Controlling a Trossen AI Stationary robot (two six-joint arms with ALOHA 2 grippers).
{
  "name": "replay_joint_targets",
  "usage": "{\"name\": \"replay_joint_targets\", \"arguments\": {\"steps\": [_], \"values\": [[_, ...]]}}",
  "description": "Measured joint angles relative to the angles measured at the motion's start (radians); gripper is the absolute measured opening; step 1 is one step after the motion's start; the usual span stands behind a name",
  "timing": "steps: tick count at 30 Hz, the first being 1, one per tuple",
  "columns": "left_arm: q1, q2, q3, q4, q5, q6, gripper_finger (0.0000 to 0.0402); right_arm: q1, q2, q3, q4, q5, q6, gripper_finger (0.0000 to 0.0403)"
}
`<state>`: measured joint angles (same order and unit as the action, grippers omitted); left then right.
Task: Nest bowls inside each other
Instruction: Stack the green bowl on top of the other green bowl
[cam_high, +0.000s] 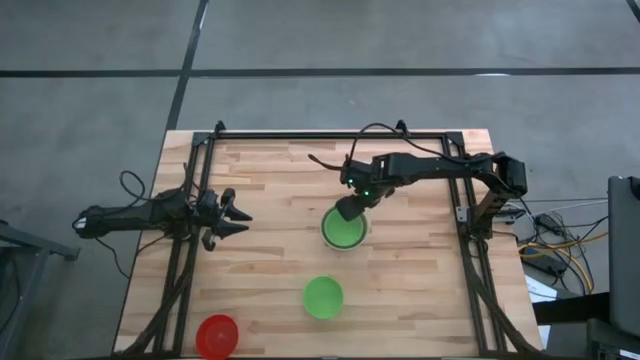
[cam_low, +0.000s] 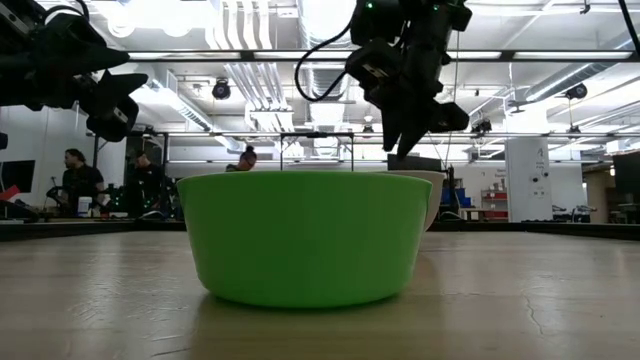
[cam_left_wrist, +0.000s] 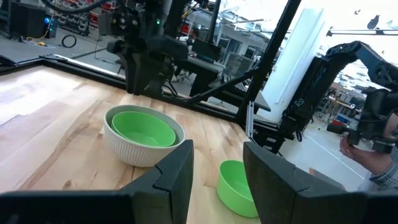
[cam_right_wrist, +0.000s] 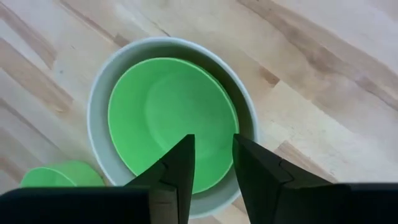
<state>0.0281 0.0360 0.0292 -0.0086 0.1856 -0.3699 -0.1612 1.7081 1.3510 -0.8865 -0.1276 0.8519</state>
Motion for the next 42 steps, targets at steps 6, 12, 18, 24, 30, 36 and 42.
{"name": "replay_joint_targets", "arguments": {"steps": [6,12,18,24,30,36,42], "values": [[0.000,0.000,0.000,0.000,0.000,0.000,0.0145,0.016,0.000,0.044,-0.023,0.026,-0.021,0.0095],[0.000,0.000,0.000,0.000,0.000,0.000,0.0145,0.041,0.000,0.087,-0.023,0.050,-0.036,0.0091],[0.000,0.000,0.000,0.000,0.000,0.000,0.0145,0.061,-0.006,0.109,-0.023,0.052,-0.043,0.0091],[0.000,0.000,0.000,0.000,0.000,0.000,0.0145,0.088,-0.042,0.111,-0.012,0.073,-0.036,0.0091],[0.000,0.000,0.000,0.000,0.000,0.000,0.0145,0.127,-0.098,0.111,0.016,0.128,-0.032,0.0091],[0.000,0.000,0.000,-0.001,0.000,0.000,0.0145,0.179,-0.146,0.111,0.044,0.202,-0.032,0.0091],[0.000,0.000,0.000,-0.001,0.000,0.000,0.0145,0.233,-0.181,0.111,0.097,0.274,-0.045,0.0091]]}}
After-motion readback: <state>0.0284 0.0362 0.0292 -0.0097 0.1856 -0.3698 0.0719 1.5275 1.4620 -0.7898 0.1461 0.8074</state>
